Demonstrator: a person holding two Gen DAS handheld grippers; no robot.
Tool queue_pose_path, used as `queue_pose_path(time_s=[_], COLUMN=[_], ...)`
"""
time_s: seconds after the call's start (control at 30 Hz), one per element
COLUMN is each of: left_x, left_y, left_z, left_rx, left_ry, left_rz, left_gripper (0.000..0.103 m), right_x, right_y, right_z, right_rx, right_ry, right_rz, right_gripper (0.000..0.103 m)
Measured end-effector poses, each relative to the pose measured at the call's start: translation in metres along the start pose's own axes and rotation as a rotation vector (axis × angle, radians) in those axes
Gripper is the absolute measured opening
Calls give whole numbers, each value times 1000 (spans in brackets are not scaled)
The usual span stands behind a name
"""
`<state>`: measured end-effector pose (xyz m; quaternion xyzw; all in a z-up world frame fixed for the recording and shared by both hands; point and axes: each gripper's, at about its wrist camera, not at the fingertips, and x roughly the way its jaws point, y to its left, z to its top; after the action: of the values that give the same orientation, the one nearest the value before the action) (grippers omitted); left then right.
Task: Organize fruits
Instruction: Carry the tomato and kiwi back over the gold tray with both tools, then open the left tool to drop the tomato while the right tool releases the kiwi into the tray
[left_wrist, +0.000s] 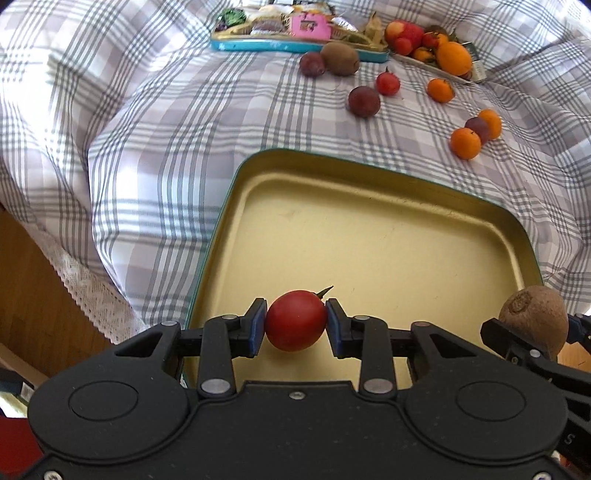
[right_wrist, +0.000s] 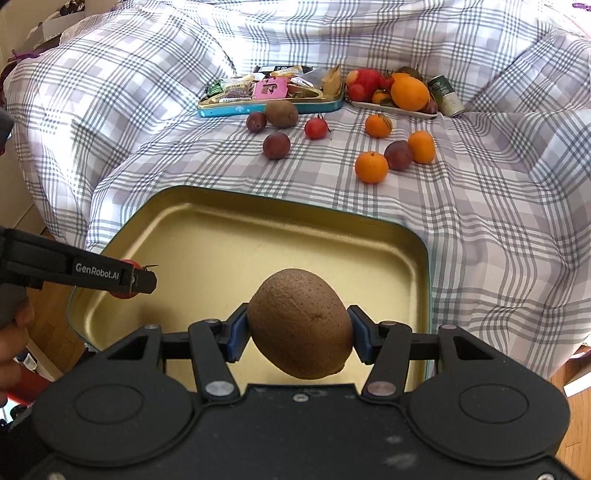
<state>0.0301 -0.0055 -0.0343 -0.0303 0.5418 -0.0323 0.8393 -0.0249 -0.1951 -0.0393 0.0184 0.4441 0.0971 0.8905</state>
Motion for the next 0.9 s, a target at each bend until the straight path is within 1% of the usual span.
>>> queue_pose_path(time_s=[0.37,0.47,0.67,0.9], left_x=[4,6,0,0], left_y=[8,9,10,4], left_z=[0,0,0,1], left_rx=[-40,-50,-60,-26], left_ry=[29,41,8,8], left_rz=[-10,-25,-37,-21], left_gripper=[42,42,42,42], right_x=[2,4,6,8], right_y=[2,2,1,1], right_z=[0,0,0,0], right_rx=[-9,-10,-4,2], right_ry=[20,32,41,54], right_rz=[0,3,4,4], right_gripper=[57,57,57,57])
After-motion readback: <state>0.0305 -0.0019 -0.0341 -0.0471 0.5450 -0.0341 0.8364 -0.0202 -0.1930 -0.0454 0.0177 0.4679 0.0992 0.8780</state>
